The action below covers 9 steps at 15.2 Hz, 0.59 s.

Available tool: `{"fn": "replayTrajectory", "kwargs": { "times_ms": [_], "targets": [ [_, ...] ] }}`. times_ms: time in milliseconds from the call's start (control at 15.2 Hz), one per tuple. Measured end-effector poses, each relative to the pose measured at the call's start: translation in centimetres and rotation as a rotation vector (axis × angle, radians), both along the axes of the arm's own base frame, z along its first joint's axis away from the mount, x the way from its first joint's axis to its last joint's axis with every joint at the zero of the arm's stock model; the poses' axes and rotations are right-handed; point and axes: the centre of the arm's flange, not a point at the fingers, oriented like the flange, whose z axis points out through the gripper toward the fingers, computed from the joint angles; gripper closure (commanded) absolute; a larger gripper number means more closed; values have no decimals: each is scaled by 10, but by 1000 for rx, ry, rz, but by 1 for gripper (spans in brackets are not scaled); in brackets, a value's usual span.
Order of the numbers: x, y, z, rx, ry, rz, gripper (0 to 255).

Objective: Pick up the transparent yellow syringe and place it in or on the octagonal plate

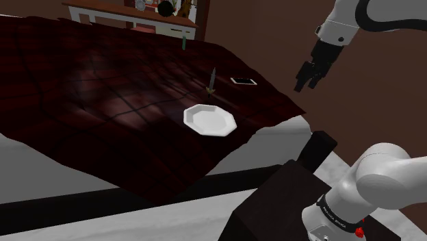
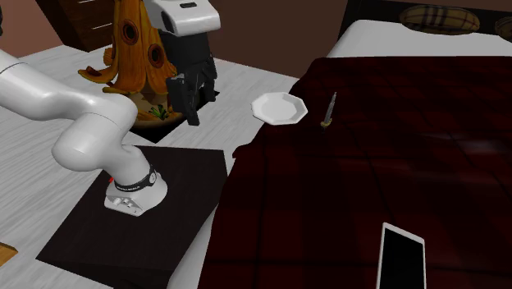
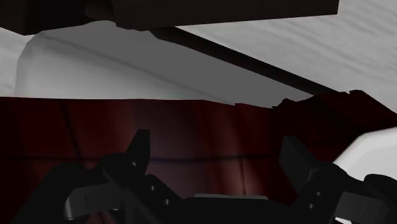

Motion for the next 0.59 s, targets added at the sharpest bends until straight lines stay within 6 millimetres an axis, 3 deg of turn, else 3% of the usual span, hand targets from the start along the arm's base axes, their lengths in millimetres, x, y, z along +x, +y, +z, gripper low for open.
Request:
{"fn": "replayTrajectory", "kwargs": {
  "times_ms": [132,594],
  "targets": [
    [3,4,-1,-2,-4,-14,0],
    [54,71,-23,-24,-57,-217,0]
  ]
}}
